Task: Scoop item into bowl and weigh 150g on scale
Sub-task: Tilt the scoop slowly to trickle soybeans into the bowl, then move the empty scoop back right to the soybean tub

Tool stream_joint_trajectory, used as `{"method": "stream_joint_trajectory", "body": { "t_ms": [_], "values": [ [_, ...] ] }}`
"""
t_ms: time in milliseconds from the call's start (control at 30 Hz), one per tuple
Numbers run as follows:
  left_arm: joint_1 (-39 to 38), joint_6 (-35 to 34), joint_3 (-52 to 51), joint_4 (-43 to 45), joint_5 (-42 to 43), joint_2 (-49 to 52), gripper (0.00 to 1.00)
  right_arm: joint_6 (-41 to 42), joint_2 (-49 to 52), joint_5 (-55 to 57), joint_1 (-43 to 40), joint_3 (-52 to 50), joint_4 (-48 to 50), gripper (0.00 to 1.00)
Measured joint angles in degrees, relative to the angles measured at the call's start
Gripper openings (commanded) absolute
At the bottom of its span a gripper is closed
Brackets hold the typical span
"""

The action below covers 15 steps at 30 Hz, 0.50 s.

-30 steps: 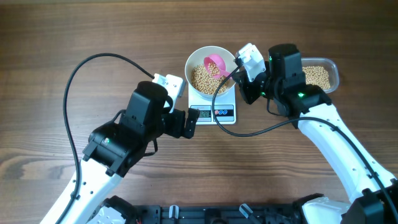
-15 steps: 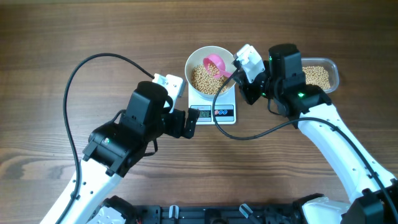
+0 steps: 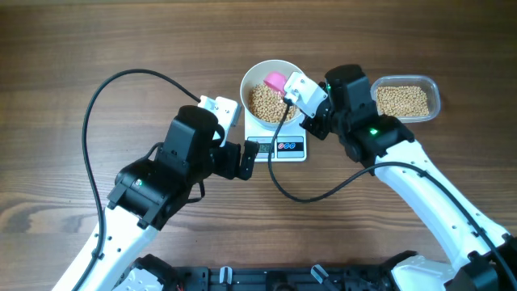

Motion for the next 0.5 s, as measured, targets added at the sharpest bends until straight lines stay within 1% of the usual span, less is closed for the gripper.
{"method": "stream_joint_trajectory", "body": {
  "t_ms": [67,133,200,300,400,500],
  "values": [
    [0.00,0.00,0.00,0.02,0.00,0.00,1.00,1.42,-0.07,0.76,0.33,0.00,0.07,0.04],
    [0.00,0.00,0.00,0.00,0.00,0.00,1.00,5.62,-0.13,1.01,0.33,0.00,0.46,0.04],
    [0.00,0.00,0.00,0.02,0.00,0.00,1.00,13.60,-0.33,-0.22,0.31,0.00,1.01,0.04],
    [0.00,0.00,0.00,0.02,0.00,0.00,1.00,23.85,-1.44,-5.92,-0.63,0.00,3.54,0.04],
    [0.00,0.00,0.00,0.02,0.00,0.00,1.00,30.47,-4.70,-10.43,-5.03,-0.02,4.74,0.04],
    [0.00,0.00,0.00,0.00,0.00,0.00,1.00,33.40,-8.22,-12.35,-12.79,0.24,2.19,0.04]
  ]
}}
